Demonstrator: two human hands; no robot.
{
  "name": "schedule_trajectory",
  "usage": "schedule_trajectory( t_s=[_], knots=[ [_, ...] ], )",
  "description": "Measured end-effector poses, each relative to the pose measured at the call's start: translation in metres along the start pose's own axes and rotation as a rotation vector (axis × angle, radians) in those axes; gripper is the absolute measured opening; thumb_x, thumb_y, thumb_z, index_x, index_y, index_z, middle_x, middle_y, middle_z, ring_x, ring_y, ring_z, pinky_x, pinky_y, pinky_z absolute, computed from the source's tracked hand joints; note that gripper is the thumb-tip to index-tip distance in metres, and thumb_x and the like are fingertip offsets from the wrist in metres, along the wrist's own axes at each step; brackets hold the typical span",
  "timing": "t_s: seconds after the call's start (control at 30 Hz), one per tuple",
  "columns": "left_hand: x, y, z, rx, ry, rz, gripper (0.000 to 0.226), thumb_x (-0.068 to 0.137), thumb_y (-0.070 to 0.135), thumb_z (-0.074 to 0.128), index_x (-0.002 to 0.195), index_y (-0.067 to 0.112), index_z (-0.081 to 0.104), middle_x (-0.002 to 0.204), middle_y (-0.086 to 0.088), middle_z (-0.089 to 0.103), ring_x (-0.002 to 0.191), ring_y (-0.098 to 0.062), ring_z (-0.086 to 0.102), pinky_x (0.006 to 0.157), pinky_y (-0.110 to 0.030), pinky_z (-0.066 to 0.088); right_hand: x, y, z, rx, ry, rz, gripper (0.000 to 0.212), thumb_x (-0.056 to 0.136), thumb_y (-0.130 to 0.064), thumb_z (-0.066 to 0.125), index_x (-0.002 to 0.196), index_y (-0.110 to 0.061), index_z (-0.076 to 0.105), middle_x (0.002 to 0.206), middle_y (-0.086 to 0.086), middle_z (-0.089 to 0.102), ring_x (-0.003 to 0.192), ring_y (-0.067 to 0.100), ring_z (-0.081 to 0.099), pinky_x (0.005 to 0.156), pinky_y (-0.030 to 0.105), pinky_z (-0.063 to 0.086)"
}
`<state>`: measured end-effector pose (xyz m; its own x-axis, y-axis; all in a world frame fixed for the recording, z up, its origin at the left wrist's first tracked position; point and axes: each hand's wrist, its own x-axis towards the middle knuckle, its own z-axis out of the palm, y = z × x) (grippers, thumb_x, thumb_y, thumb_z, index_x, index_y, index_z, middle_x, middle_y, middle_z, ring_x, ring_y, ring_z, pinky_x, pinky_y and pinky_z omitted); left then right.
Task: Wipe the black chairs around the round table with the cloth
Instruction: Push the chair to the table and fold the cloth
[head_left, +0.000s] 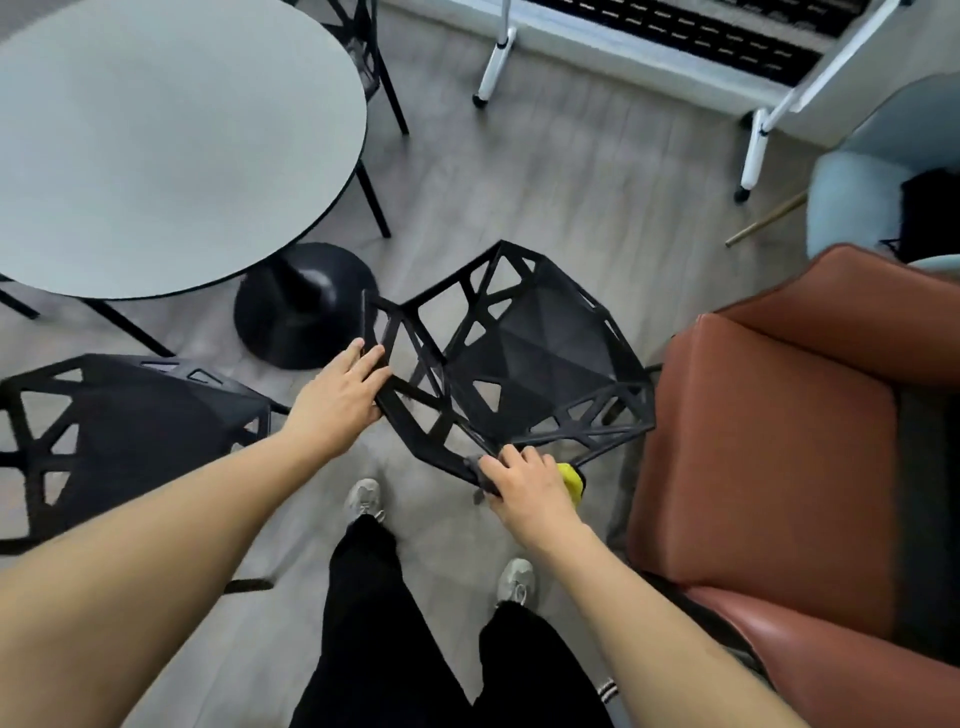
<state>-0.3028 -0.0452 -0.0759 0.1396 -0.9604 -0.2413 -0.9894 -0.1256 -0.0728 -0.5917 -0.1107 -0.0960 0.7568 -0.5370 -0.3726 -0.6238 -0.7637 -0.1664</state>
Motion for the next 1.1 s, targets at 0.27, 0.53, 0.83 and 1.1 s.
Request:
schedule_trajectory(
  t_s=[0.27, 0.53, 0.83, 1.1],
  knots=[
    [-0.079, 0.075, 0.006, -0.075, -0.037, -0.203, 0.051, 0.071, 0.027, 0.089, 0.112, 0.002, 0.073, 0.124, -0.023, 0.066, 0.117, -0.045, 0.06, 0.098, -0.049, 0.052, -0.044, 0.031, 0.007, -0.233, 0.093, -0.119, 0.041, 0.051, -0.013, 0.082, 0.086, -0.023, 0.063, 0.078, 0.003, 0.053, 0.071, 0.028, 0.052, 0.061, 0.038, 0.04],
    [-0.102, 0.129, 0.008, -0.171, -0.098, -0.305, 0.034, 0.073, 0.038, 0.081, 0.09, 0.009, 0.073, 0.093, -0.014, 0.065, 0.1, -0.037, 0.06, 0.091, -0.045, 0.05, -0.059, 0.059, -0.007, -0.348, 0.097, 0.049, 0.028, 0.054, -0.013, 0.083, 0.073, -0.02, 0.065, 0.081, 0.008, 0.055, 0.073, 0.032, 0.054, 0.061, 0.04, 0.04],
    [-0.092, 0.112, 0.004, -0.279, -0.29, -0.18, 0.081, 0.075, 0.077, 0.02, 0.134, 0.035, 0.057, 0.132, -0.008, 0.053, 0.13, -0.031, 0.043, 0.114, -0.04, 0.029, -0.049, 0.109, -0.029, -0.431, 0.038, 0.118, 0.042, 0.045, -0.009, 0.089, 0.081, -0.018, 0.067, 0.088, 0.011, 0.055, 0.079, 0.034, 0.051, 0.062, 0.042, 0.04],
    [-0.053, 0.15, -0.006, -0.297, -0.242, -0.278, 0.105, 0.072, 0.091, -0.009, 0.14, 0.037, 0.051, 0.124, -0.003, 0.052, 0.122, -0.024, 0.043, 0.112, -0.036, 0.032, -0.005, 0.199, -0.051, -0.501, 0.084, -0.058, 0.043, 0.049, -0.005, 0.083, 0.088, -0.016, 0.068, 0.091, 0.014, 0.054, 0.079, 0.036, 0.05, 0.06, 0.044, 0.041]
  ],
)
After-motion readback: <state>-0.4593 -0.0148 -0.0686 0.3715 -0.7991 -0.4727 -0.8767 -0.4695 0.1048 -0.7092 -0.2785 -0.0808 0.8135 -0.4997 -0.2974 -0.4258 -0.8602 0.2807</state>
